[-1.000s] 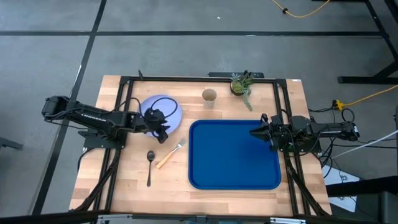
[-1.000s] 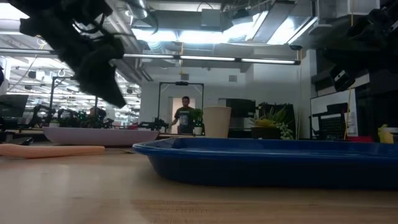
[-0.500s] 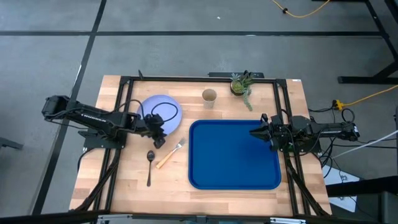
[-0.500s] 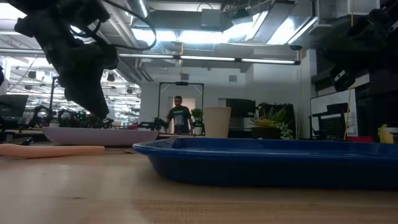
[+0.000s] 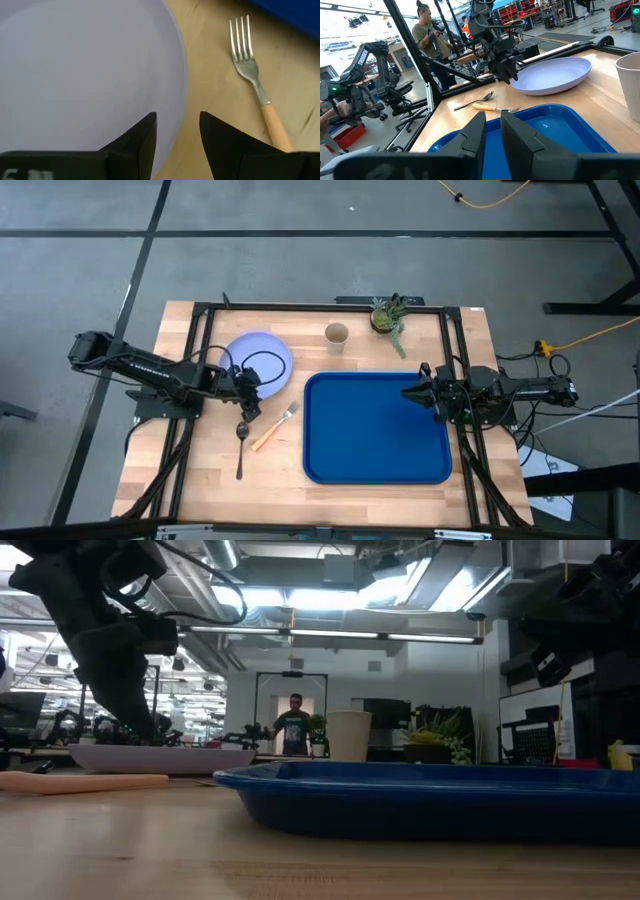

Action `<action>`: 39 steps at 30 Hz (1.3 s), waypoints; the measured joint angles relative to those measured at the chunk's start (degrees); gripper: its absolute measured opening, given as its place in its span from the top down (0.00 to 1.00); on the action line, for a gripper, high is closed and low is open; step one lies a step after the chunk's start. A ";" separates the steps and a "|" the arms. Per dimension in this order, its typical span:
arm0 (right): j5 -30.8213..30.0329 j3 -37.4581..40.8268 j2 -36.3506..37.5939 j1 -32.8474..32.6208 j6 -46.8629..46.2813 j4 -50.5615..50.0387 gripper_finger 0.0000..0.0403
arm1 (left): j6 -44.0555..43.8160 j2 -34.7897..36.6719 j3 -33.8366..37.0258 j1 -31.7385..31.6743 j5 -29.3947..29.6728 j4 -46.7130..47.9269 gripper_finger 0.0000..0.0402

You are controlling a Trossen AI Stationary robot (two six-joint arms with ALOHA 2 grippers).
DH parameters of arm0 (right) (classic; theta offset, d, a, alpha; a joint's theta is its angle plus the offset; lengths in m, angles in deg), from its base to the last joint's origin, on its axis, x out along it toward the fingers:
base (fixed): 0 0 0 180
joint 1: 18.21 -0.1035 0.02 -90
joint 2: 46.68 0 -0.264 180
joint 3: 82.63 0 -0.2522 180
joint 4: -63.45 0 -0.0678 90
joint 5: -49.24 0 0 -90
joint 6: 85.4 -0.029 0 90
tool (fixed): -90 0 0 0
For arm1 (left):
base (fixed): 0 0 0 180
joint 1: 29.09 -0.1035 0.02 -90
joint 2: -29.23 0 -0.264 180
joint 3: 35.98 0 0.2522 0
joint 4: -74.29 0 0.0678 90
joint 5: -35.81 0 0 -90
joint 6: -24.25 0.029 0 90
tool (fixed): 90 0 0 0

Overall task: Pick and place plate/cup/fork/spoon on tray
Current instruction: Put the white plate on the blue serving tray

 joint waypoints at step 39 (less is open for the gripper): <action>0.00 -0.01 -0.01 0.01 -0.08 0.02 0.84 | 3.18 -4.89 1.51 5.70 3.23 2.51 0.65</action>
